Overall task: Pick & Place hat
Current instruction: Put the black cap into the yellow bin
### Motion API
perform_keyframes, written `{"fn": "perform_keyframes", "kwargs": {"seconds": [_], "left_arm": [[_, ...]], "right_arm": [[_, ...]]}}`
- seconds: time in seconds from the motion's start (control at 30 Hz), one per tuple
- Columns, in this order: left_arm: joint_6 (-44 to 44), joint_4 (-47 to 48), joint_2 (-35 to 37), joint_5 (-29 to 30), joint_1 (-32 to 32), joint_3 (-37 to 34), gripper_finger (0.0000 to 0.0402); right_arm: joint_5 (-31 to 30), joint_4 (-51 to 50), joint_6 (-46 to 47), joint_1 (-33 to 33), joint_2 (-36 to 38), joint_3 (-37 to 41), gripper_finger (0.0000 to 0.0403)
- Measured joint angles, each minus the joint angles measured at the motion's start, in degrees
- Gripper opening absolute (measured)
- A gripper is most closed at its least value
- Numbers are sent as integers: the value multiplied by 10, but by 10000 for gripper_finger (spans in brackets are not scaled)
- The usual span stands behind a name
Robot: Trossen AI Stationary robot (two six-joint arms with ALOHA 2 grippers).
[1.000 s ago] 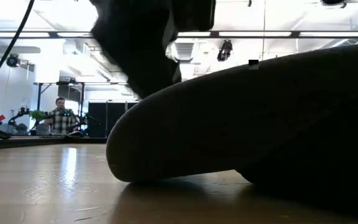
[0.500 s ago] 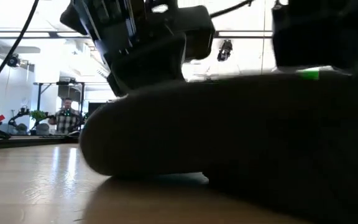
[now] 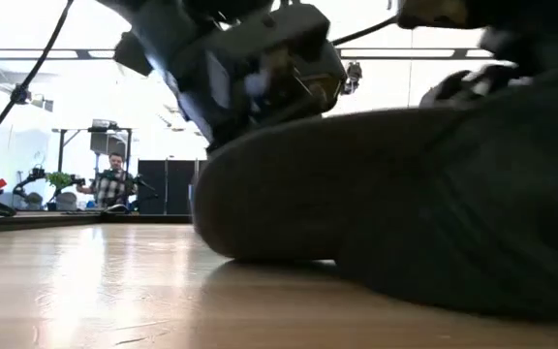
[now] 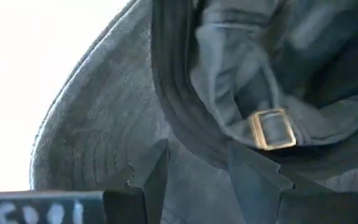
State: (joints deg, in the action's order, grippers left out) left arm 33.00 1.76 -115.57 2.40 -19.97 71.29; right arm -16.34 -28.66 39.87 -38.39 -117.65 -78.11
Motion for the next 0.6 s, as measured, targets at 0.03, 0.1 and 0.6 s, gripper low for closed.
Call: {"fn": "perform_keyframes", "kwargs": {"seconds": [0.03,0.1,0.6], "left_arm": [[-1,0,0,1,5,0,165],[-1,1,0,1,15,-2,165],[-90,6,46,16,20,-1,165]], "right_arm": [[13,-23,-19,0,1,-4,139],[39,-57,-56,-1,3,-3,139],[-54,-162,-67,-61,85,-32,139]]}}
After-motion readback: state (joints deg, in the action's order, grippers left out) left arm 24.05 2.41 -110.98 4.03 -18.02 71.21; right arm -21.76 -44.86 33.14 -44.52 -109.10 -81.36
